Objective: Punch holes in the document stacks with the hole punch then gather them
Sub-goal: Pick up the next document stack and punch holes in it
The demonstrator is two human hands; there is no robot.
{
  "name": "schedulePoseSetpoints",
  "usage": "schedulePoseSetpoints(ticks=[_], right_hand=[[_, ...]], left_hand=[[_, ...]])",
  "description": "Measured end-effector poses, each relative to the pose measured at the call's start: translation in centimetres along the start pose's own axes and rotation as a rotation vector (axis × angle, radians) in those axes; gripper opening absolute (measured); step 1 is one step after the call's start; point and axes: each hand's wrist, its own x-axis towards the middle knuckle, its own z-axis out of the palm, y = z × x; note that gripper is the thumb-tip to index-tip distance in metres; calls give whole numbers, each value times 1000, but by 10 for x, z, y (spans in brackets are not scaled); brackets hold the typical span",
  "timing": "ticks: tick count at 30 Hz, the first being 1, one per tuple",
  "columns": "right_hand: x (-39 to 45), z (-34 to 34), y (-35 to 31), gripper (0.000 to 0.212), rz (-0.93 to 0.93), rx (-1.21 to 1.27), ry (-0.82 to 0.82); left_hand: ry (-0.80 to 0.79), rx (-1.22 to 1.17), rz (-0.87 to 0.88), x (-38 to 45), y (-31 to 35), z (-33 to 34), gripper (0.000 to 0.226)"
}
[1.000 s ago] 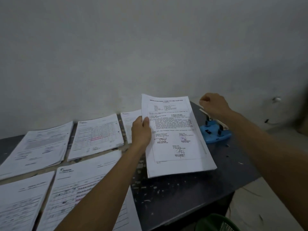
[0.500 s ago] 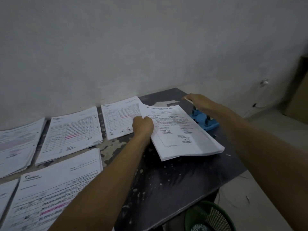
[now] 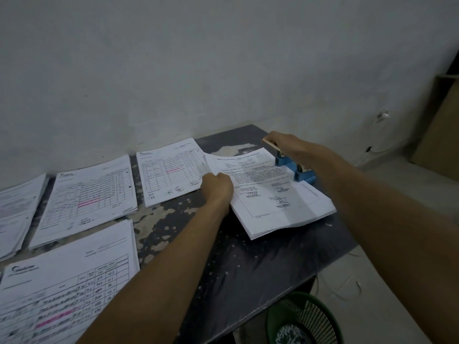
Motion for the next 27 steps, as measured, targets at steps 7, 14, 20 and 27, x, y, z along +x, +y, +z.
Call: schedulePoseSetpoints(ticks=[7,14,20,27], right_hand=[[0,3,-1,36,-27,-161,-13],[4,10,6,35,-50,-76,-38],[0,25,9,33,-170,-347,29],[1,31,15,41,-180,-369,95]], left_hand=[[63,178,52,-3,-11,8,31],[104,260,175,-2,-20,12,25],[125,266,234,-5,-23,12,23],[123,278,244,-4,-23,12,27]])
